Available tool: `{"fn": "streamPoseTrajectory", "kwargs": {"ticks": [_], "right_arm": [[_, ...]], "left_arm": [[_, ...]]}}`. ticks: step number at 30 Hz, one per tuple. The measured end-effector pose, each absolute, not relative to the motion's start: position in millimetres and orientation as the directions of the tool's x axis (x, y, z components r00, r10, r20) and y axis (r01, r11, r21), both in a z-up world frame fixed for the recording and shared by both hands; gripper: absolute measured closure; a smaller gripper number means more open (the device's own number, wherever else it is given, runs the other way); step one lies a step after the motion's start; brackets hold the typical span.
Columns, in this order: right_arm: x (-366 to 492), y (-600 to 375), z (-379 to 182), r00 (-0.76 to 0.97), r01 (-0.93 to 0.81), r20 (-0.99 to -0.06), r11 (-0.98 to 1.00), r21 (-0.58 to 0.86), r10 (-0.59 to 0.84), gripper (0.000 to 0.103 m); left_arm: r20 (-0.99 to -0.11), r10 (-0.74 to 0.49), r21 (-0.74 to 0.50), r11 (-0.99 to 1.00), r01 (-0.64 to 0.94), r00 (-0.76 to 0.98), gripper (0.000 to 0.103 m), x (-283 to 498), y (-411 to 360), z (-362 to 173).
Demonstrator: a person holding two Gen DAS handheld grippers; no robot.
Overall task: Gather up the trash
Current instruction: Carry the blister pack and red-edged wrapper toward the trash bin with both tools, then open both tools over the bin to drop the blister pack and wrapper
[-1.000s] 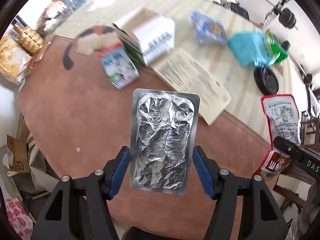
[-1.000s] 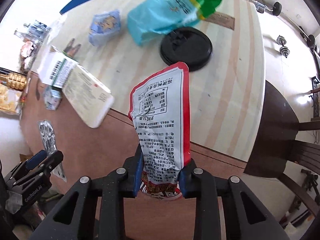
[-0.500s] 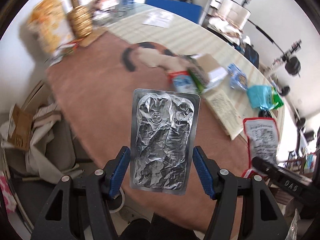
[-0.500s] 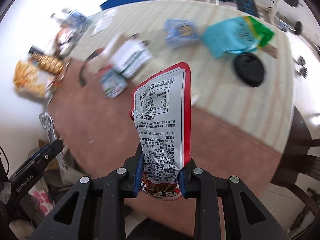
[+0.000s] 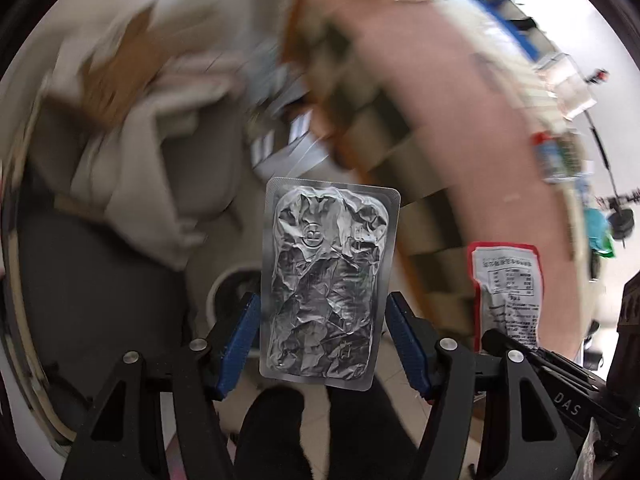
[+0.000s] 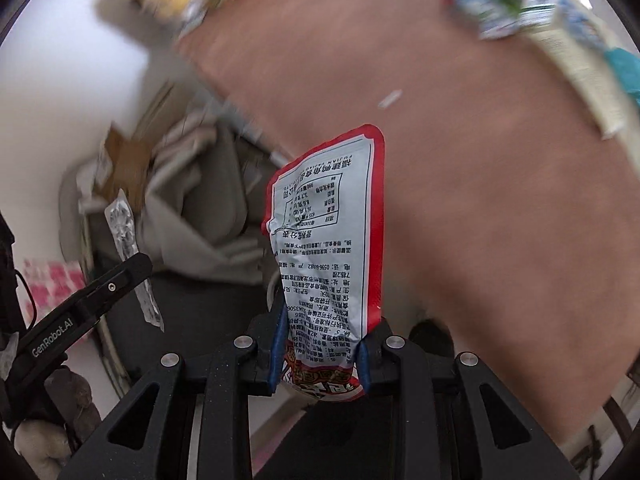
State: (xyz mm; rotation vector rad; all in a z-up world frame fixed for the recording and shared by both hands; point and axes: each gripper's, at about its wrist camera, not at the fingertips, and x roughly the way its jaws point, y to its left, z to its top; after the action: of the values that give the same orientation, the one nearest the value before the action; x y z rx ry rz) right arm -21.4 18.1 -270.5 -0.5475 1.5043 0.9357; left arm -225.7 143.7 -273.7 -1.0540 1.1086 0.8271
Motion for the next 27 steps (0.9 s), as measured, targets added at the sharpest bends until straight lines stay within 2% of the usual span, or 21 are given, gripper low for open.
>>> {"fn": "streamPoseTrajectory", "kwargs": {"ticks": [6, 13, 15, 16, 17, 18, 20, 21, 22, 23, 25, 27], "right_arm": [[-89.7, 40.8, -400.3, -0.229, -0.826, -0.972, 0.519, 0.221, 0.05, 0.073], [-130.4, 43.6, -571.0, -0.275, -0.848, -0.957, 0.492, 0.198, -0.089, 0.073], [-136.3, 41.9, -617.0, -0.301, -0.849, -0.946, 0.485, 0.21, -0.117, 0.073], [-139.5, 41.9, -636.8, -0.312, -0.846, -0.941, 0.489, 0.212, -0.132, 0.071], [-143.6, 41.4, -658.1, -0.336, -0.845, -0.929, 0.486, 0.224, -0.156, 0.069], [-143.8, 37.7, -672.8, -0.358, -0.838, -0.918, 0.493, 0.234, -0.172, 0.067], [-149.4, 31.5, -700.6, -0.403, -0.822, -0.897, 0.503, 0.268, -0.18, 0.062], [-152.3, 29.8, -710.9, -0.406, -0.825, -0.895, 0.495, 0.273, -0.182, 0.055], [-155.1, 29.8, -718.0, -0.395, -0.834, -0.899, 0.484, 0.265, -0.189, 0.044], [-157.9, 27.9, -724.6, -0.384, -0.842, -0.903, 0.474, 0.256, -0.194, 0.039], [-162.2, 26.8, -729.9, -0.345, -0.864, -0.915, 0.452, 0.223, -0.208, 0.017], [-159.8, 30.9, -730.9, -0.27, -0.899, -0.937, 0.407, 0.162, -0.223, 0.003]], "left_arm": [[-0.944, -0.16, -0.305, 0.103, -0.947, 0.287, 0.041, -305.5, 146.7, -414.6], [-0.888, -0.299, -0.349, -0.059, -0.935, 0.35, 0.04, -348.0, 134.4, -572.5], [-0.887, -0.308, -0.338, -0.071, -0.938, 0.343, 0.031, -353.3, 132.4, -609.8], [-0.885, -0.31, -0.336, -0.087, -0.938, 0.346, 0.012, -356.4, 131.7, -623.8], [-0.883, -0.313, -0.333, -0.108, -0.937, 0.35, 0.002, -360.6, 129.8, -641.3], [-0.883, -0.314, -0.327, -0.117, -0.938, 0.347, 0.002, -362.2, 128.6, -649.4], [-0.894, -0.318, -0.292, -0.121, -0.949, 0.316, 0.002, -366.6, 124.7, -670.1], [-0.901, -0.315, -0.276, -0.115, -0.954, 0.298, 0.002, -367.8, 126.0, -674.9], [-0.911, -0.31, -0.252, -0.104, -0.962, 0.272, 0.002, -368.8, 124.8, -678.4], [-0.923, -0.298, -0.227, -0.087, -0.97, 0.242, 0.002, -373.1, 122.2, -677.9], [-0.957, -0.243, -0.156, -0.041, -0.987, 0.161, 0.002, -377.1, 120.1, -674.6], [-0.975, -0.201, -0.095, 0.003, -0.995, 0.092, 0.002, -378.1, 116.6, -671.4]]}}
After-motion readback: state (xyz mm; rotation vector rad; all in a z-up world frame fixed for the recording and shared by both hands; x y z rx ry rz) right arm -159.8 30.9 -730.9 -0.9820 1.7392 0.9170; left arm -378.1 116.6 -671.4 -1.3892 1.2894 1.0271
